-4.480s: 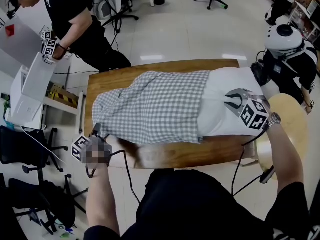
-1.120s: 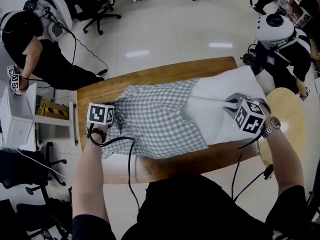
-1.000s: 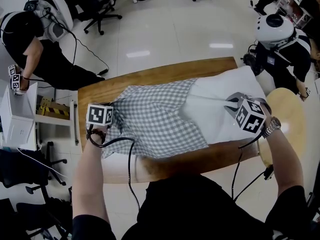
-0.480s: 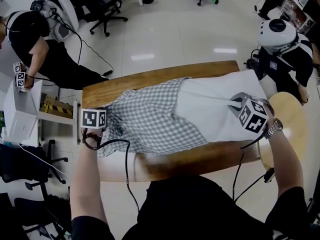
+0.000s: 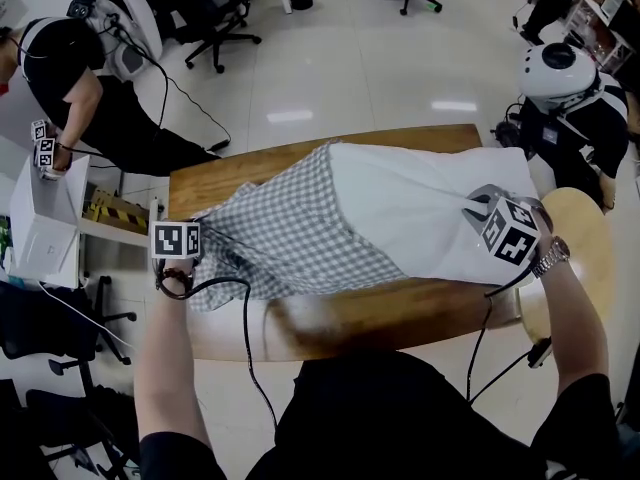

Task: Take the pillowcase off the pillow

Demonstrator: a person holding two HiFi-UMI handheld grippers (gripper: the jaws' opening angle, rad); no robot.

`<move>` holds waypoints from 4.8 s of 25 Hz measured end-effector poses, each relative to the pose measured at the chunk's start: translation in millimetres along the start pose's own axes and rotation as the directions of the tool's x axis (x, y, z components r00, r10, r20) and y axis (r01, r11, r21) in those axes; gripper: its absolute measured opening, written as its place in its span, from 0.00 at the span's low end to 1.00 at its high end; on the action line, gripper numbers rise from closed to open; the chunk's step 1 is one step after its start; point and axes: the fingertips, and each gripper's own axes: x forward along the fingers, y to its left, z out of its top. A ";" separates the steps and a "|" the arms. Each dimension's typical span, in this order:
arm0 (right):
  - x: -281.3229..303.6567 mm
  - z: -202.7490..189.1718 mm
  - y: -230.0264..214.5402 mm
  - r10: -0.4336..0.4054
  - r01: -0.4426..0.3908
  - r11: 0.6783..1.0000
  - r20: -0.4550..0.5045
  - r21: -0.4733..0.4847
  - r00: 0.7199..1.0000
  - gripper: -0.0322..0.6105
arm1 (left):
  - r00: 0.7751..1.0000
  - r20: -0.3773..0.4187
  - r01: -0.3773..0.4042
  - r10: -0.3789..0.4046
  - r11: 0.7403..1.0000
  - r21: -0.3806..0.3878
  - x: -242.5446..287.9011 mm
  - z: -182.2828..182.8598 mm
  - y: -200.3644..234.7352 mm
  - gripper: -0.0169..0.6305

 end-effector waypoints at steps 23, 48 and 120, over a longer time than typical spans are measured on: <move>-16.4 31.9 3.4 -0.033 0.050 0.995 0.195 -0.081 0.980 0.42 | 0.974 0.105 0.169 -0.202 0.950 0.261 -32.6 17.7 -116.3 0.46; 21.1 72.1 131.6 0.097 -0.048 0.955 0.156 -0.293 0.983 0.59 | 0.963 -0.036 0.242 -0.266 0.804 0.544 -14.6 -122.5 -290.1 0.57; -54.6 10.7 91.1 0.087 -0.076 0.976 0.048 -0.205 0.995 0.43 | 0.996 -0.046 0.088 -0.075 0.891 0.445 -24.0 -88.1 -203.6 0.37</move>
